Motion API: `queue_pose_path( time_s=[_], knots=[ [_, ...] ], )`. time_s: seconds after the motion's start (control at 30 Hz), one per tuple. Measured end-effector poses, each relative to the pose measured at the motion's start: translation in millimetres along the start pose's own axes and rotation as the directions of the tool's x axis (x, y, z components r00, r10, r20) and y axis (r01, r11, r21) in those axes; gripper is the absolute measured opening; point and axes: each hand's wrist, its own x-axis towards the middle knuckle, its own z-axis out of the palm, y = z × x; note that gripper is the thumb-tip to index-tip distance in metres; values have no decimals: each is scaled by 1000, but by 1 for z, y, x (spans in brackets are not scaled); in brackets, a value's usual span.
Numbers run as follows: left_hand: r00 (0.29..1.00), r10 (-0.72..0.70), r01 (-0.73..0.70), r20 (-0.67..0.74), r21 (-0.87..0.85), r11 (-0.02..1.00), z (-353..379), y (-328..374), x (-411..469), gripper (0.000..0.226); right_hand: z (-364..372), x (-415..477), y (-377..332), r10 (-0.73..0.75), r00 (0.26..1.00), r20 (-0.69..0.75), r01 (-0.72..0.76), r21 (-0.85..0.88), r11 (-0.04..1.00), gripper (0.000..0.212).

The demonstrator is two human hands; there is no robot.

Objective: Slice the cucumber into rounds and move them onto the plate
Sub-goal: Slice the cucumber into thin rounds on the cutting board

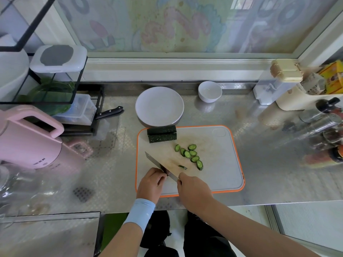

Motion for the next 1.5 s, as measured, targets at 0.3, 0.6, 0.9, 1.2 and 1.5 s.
queue_pose_path(
  time_s=[0.3,0.6,0.9,1.2,1.5],
  knots=[
    [999,-47,47,2,-25,999,3,-2,-1,18,-3,1,-6,14,1000,16,-14,-6,1000,16],
    [999,-42,42,8,16,999,0,1,0,20,-5,7,-11,47,997,68,-48,9,999,9],
    [996,-84,84,38,-7,996,-1,3,-1,12,7,17,-12,73,993,88,-77,49,996,11],
    [994,-85,81,74,62,995,-5,4,2,10,20,23,-6,84,994,65,-91,115,989,20],
    [969,-186,195,162,-41,980,-4,15,27,17,-23,40,17,98,995,-5,-97,94,991,23]
  ],
)
